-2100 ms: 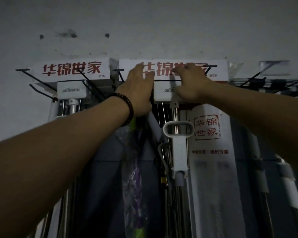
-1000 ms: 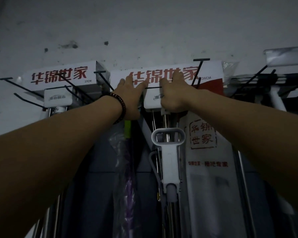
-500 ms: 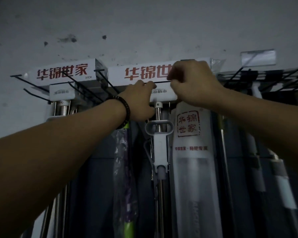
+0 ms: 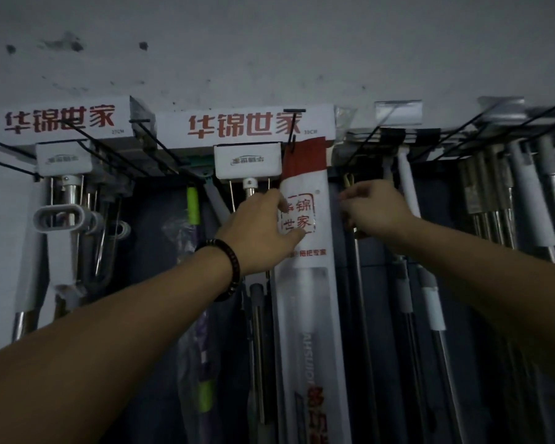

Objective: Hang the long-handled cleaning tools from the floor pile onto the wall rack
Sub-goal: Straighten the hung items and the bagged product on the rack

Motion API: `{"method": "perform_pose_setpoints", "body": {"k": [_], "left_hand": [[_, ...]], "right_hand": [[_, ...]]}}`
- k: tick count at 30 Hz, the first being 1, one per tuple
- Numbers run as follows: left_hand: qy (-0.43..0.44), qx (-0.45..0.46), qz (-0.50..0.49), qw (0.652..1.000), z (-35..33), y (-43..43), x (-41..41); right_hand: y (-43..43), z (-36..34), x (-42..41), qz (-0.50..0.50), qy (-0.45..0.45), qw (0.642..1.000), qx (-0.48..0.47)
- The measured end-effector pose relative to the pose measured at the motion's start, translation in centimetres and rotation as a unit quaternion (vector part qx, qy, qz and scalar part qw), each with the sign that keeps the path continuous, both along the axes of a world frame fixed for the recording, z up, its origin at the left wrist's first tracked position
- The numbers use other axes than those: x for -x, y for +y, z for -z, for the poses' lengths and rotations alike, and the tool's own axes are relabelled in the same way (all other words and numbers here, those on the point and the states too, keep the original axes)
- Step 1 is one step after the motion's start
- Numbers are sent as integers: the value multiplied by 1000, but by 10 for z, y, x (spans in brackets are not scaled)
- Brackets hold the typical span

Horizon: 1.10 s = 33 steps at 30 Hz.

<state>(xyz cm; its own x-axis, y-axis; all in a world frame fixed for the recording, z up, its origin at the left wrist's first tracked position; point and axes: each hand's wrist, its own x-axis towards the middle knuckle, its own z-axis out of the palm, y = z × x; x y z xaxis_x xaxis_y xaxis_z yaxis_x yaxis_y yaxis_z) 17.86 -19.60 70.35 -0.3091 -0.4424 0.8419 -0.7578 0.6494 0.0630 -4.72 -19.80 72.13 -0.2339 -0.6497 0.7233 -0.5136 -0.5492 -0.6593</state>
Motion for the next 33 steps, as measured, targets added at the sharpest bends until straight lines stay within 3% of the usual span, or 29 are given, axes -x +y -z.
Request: {"method": "perform_pose_setpoints", "body": {"k": [5, 10, 14, 19, 26, 33], "left_hand": [[39, 27, -38, 998, -12, 7, 38], [5, -14, -85, 996, -19, -5, 67], [39, 27, -143, 989, -22, -20, 74], [66, 76, -176, 979, -21, -33, 75], [54, 106, -240, 963, -18, -29, 81], [61, 79, -263, 960, -20, -30, 79]], "right_hand": [[-12, 2, 3, -47, 25, 999, -6], [-28, -2, 4, -118, 57, 991, 7], [-54, -8, 11, -157, 76, 985, 14], [-98, -22, 19, -126, 48, 989, 54], [-138, -38, -2, -169, 6, 981, 97], [-169, -47, -3, -142, 14, 985, 99]]}}
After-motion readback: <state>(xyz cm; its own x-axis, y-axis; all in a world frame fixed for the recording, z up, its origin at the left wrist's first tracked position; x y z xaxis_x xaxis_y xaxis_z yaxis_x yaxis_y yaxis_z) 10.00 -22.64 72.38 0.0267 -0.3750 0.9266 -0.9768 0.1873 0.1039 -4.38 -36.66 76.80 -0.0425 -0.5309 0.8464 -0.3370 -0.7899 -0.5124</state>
